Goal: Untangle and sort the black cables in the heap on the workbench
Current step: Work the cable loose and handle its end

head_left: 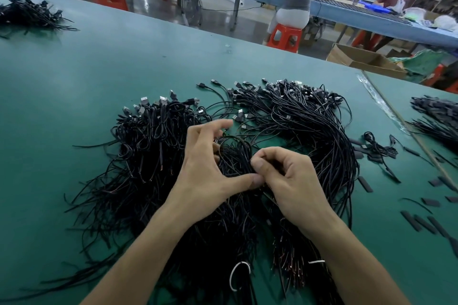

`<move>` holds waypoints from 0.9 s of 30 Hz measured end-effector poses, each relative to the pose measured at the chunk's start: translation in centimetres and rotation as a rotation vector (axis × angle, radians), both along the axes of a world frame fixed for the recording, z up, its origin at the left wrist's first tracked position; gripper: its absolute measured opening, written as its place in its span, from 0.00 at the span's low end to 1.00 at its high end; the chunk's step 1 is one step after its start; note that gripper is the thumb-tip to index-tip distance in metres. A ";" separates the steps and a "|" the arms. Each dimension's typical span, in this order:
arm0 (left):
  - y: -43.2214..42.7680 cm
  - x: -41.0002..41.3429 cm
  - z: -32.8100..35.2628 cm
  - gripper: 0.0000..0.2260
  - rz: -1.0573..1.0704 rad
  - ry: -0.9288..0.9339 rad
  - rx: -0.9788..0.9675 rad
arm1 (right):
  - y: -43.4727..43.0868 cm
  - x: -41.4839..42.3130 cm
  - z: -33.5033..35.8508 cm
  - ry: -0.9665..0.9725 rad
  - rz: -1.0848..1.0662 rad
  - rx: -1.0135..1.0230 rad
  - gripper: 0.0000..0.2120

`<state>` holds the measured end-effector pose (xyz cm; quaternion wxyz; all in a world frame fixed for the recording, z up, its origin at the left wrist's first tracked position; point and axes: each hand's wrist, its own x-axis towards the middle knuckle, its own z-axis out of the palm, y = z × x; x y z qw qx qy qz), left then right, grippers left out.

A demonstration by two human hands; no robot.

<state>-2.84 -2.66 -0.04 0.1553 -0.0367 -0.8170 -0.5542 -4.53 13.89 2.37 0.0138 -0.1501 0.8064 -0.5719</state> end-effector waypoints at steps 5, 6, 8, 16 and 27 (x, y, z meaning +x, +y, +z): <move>0.0 -0.2 -0.6 0.40 0.162 0.038 -0.082 | 0.0 0.1 0.0 0.048 -0.013 0.023 0.07; 0.0 -0.2 -0.7 0.35 0.147 0.022 -0.094 | -0.2 0.0 0.0 0.049 -0.014 0.030 0.07; 0.2 -0.1 -0.8 0.21 0.071 0.008 -0.096 | -0.4 -0.1 -0.1 0.034 -0.007 0.012 0.06; 0.1 0.0 0.2 0.09 -0.211 0.017 0.087 | 0.0 -0.6 -0.1 -0.046 0.028 -0.142 0.07; -5.0 -3.3 0.6 0.16 0.326 0.073 -0.355 | 3.2 -2.1 -4.6 -0.024 -0.153 0.870 0.17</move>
